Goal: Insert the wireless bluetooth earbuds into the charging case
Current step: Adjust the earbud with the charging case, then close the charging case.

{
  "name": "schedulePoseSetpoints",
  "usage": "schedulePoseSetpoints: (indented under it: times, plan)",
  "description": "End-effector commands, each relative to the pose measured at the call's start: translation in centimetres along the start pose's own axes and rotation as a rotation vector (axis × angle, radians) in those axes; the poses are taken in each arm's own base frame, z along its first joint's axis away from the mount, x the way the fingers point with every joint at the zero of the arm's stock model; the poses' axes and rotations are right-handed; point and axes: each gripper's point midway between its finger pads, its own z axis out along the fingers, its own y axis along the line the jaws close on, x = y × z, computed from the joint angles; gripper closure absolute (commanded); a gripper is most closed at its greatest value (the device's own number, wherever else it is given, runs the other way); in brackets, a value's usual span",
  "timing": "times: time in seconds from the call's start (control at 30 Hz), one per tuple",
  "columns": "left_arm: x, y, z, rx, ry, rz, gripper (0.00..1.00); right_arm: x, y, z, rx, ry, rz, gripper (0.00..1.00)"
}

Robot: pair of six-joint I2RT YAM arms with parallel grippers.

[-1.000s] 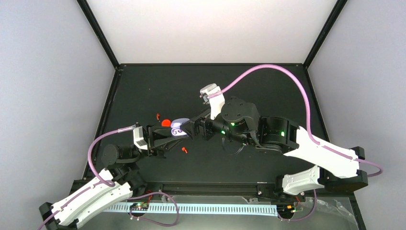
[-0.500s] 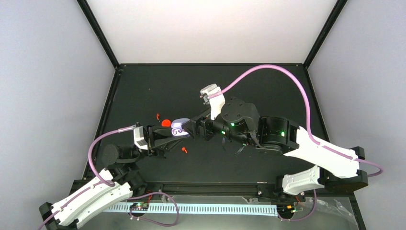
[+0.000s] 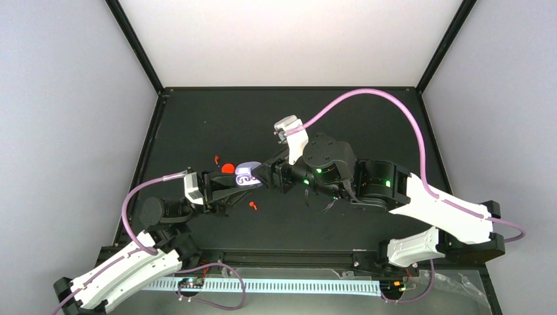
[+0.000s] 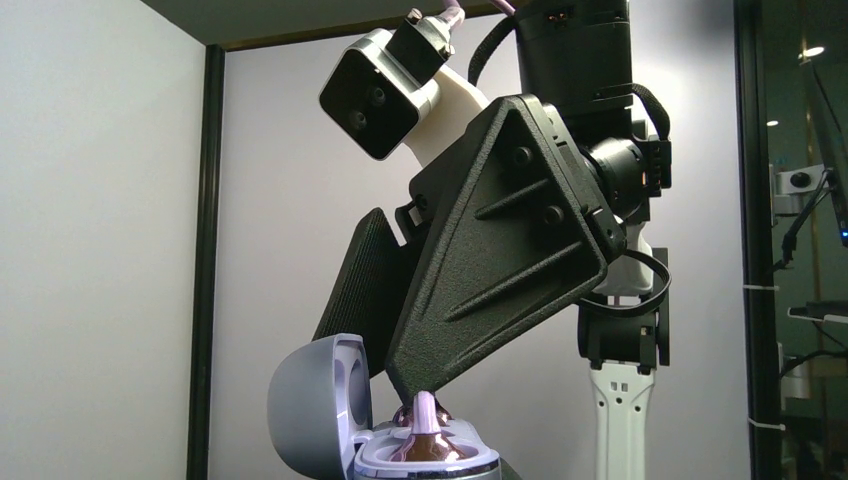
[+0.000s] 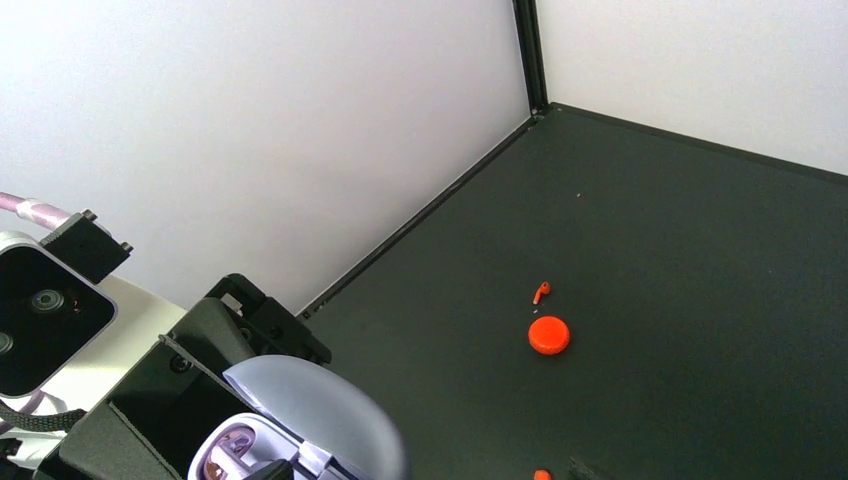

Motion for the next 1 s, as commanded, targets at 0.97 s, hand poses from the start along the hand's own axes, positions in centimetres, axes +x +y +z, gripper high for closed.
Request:
schedulePoseSetpoints:
  times: [0.97]
  plan:
    - [-3.0,-2.0,-0.1,0.087,-0.074,-0.006,0.98,-4.5,-1.0,-4.9,-0.029,-0.143,-0.033,0.17]
